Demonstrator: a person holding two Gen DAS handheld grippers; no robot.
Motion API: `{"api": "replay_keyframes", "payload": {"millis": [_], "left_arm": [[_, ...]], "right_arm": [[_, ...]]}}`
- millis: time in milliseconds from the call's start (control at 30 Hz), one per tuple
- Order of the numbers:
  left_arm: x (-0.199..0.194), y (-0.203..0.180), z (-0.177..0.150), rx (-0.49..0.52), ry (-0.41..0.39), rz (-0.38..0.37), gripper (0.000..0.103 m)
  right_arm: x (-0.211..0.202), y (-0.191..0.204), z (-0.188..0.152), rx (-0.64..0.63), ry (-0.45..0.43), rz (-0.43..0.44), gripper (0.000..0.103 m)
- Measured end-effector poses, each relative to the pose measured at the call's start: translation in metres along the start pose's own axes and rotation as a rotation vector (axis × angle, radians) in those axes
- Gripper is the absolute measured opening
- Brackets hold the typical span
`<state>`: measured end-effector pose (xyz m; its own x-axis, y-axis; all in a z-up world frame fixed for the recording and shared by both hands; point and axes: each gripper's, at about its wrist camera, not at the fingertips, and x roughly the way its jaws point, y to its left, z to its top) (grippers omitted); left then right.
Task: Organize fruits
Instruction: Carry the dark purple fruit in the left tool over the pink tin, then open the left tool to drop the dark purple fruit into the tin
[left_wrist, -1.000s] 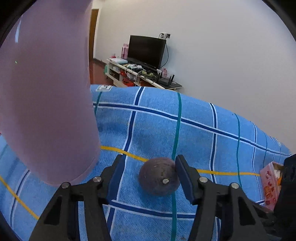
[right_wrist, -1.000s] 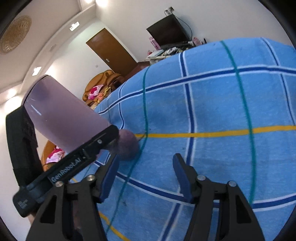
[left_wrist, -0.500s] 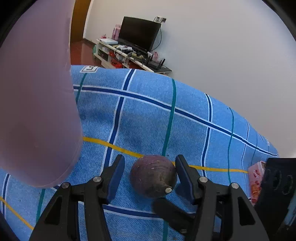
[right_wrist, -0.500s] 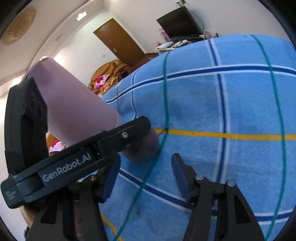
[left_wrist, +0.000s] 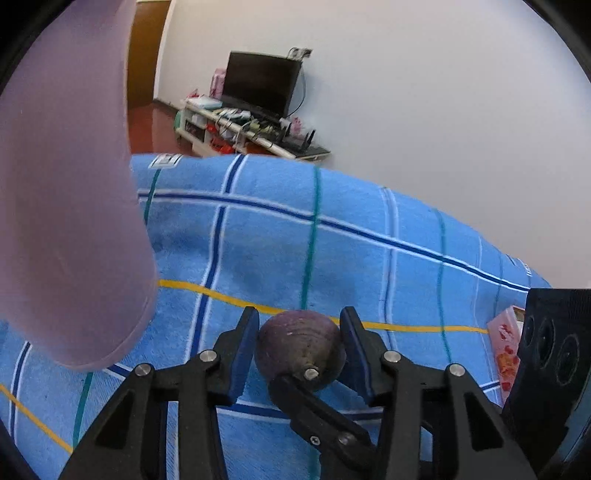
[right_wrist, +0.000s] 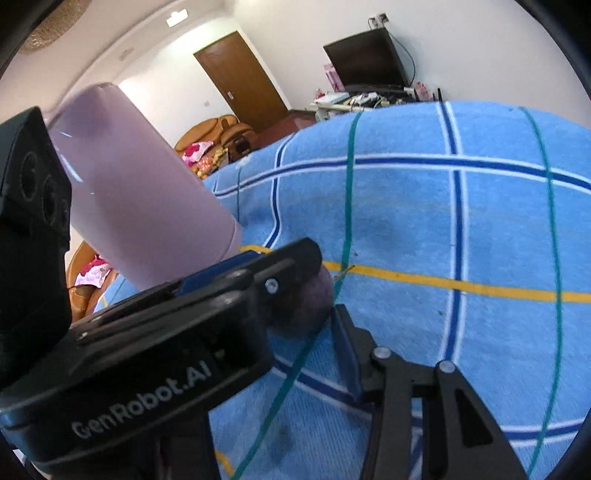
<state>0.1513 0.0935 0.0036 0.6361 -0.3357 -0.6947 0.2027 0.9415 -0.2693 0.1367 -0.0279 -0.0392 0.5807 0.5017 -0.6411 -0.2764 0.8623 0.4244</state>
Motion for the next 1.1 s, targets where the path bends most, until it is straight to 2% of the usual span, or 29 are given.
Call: {"api": "replay_keyframes", "payload": {"millis": [200, 367, 600, 767, 900, 1100], "left_arm": [[-0.037, -0.045, 0.002, 0.074, -0.072, -0.046, 0.047], [-0.062, -0.113, -0.007, 0.156, -0.105, -0.115, 0.047], [-0.063, -0.232, -0.039, 0.274, -0.086, -0.234, 0.047], [-0.043, -0.297, -0.058, 0.320, -0.066, -0.278, 0.046], [-0.022, -0.325, -0.071, 0.339, -0.047, -0.267, 0.045], [-0.001, -0.340, -0.082, 0.364, -0.043, -0.224, 0.045]], "right_arm": [[-0.054, 0.001, -0.002, -0.027, -0.098, -0.025, 0.048], [-0.116, -0.014, -0.010, -0.027, -0.176, -0.082, 0.048], [-0.209, -0.073, -0.039, 0.029, -0.258, -0.216, 0.048], [-0.259, -0.128, -0.056, 0.071, -0.263, -0.295, 0.048], [-0.269, -0.167, -0.065, 0.097, -0.244, -0.312, 0.048], [-0.266, -0.192, -0.074, 0.105, -0.229, -0.297, 0.049]]}}
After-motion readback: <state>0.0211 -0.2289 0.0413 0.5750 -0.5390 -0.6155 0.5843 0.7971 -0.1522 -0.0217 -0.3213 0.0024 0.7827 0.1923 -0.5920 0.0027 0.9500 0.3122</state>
